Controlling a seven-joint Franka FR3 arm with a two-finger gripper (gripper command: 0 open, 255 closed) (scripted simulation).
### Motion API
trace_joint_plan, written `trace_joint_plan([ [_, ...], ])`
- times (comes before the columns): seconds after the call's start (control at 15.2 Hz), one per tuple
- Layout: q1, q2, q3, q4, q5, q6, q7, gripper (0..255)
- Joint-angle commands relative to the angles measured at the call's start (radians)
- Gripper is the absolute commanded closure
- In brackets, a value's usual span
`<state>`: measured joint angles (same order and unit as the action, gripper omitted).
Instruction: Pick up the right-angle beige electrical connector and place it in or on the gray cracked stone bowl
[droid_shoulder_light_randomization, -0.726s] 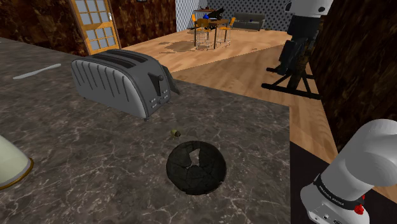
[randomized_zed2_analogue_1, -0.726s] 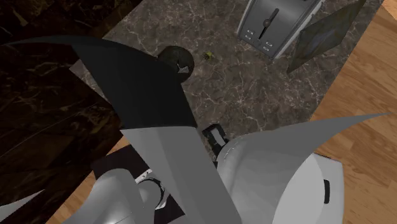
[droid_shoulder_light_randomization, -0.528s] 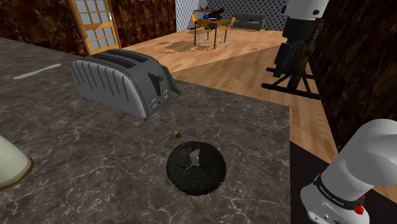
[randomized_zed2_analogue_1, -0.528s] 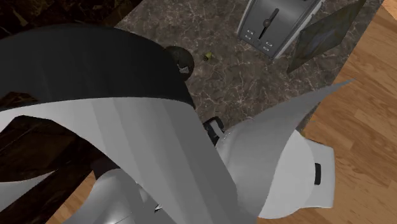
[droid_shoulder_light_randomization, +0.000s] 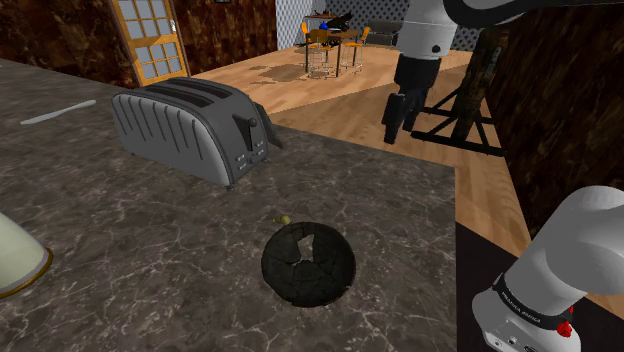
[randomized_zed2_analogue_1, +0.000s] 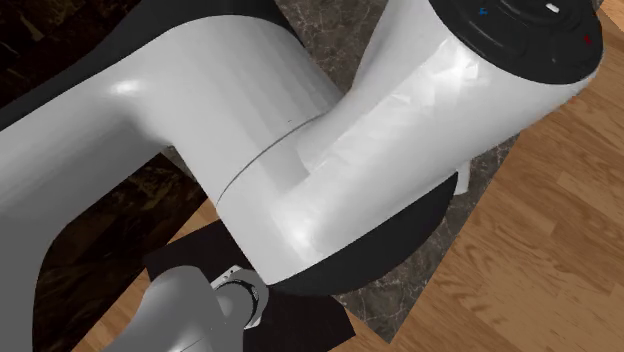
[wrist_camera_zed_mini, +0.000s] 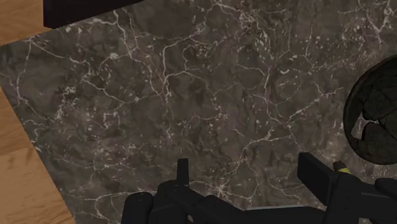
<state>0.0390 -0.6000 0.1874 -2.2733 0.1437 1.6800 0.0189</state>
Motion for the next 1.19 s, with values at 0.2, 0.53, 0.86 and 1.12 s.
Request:
trace_joint_plan([
  [0.2,0.023,0.130,0.084,0.041,0.021,0.094,0.073,0],
  [0.53,0.041,0.278,0.167,0.106,0.014,0.181,0.153,0],
  [0.86,0.060,0.446,0.242,0.200,-0.028,0.251,0.244,0],
  [1.12,0.085,0.593,0.291,0.296,-0.091,0.291,0.326,0],
])
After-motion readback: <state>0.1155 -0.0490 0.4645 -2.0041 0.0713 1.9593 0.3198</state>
